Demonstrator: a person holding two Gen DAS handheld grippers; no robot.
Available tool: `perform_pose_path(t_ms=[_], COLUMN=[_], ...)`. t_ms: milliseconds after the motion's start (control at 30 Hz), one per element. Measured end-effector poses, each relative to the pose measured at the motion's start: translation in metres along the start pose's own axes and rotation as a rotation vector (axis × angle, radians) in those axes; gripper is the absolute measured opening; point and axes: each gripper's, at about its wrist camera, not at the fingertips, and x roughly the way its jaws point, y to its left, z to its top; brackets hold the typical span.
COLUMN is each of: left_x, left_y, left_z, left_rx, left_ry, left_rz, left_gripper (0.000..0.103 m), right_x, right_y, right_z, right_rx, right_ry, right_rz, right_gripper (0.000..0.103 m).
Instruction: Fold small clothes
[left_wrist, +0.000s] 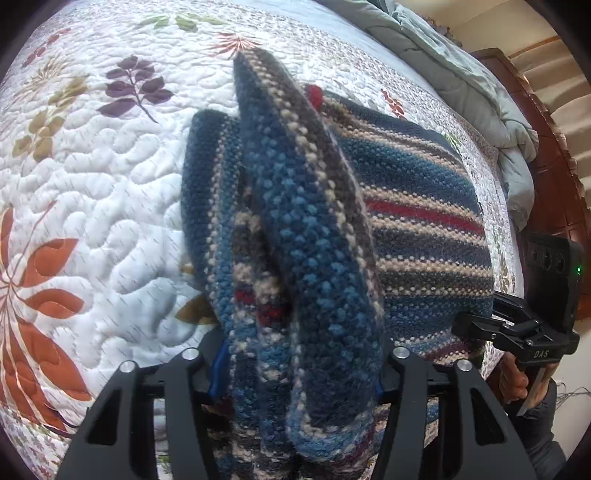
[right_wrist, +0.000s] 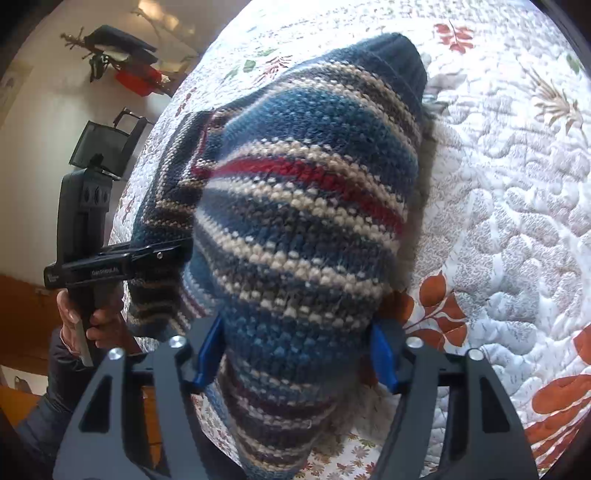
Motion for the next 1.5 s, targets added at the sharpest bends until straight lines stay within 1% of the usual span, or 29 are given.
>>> perform_pose_path(t_ms=[133, 200, 367, 467, 600, 833, 1000, 1100, 1200, 1233, 1333, 1500], left_x=[-0.007, -0.011, -0.010, -0.006, -0.003, 0.018, 0.035, 0.044, 0.053, 0.060, 0.068, 0.079], left_y=[-0.007, -0.013, -0.050, -0.081, -0.130, -0.221, -0.259, -0.269, -0.269, -0.276, -0.274, -0.268], left_z=[-0.003, -0.006, -0.012, -0.012, -0.012, -0.007, -0.006, -0.005, -0.005, -0.003, -0.003, -0.004], left_rx=[-0.008, 0.003, 0.019, 0.040, 0.112, 0.225, 0.268, 0.282, 0.283, 0.283, 0.287, 0.271], left_ry=[-0.042, -0.062, -0.077, -0.094, -0.109, -0.129, -0.139, -0.141, -0.136, -0.133, -0.127, -0.117], left_rz=[-0.006, -0.010, -0.031, -0.041, -0.016, 0.017, 0.022, 0.033, 0.045, 0.050, 0.063, 0.057], left_gripper=[0.051, 0.049, 0.048, 0.047, 0.046, 0.046, 0.046, 0.046, 0.046, 0.046, 0.047, 0.047], right_x=[-0.013, -0.024, -0.055, -0.077, -0.111, -0.171, -0.192, -0.196, -0.192, -0.188, -0.178, -0.167], right_y=[0.002, 0.003, -0.003, -0.013, -0.031, -0.076, -0.102, -0.119, -0.132, -0.136, -0.146, -0.152], right_z=[-0.004, -0.006, -0.017, -0.027, -0.045, -0.072, -0.086, -0.089, -0.090, -0.090, -0.092, -0.098], right_rx=[-0.013, -0.023, -0.038, -0.026, -0.018, 0.003, 0.007, 0.021, 0.041, 0.048, 0.059, 0.070], right_ry=[-0.026, -0.042, -0.077, -0.103, -0.146, -0.234, -0.278, -0.292, -0.293, -0.289, -0.274, -0.257], right_rz=[0.016, 0.024, -0.002, -0.019, -0.046, -0.095, -0.115, -0.115, -0.106, -0.101, -0.098, -0.096], right_gripper=[0.055, 0.054, 0.053, 0.053, 0.052, 0.052, 0.052, 0.052, 0.052, 0.052, 0.052, 0.053])
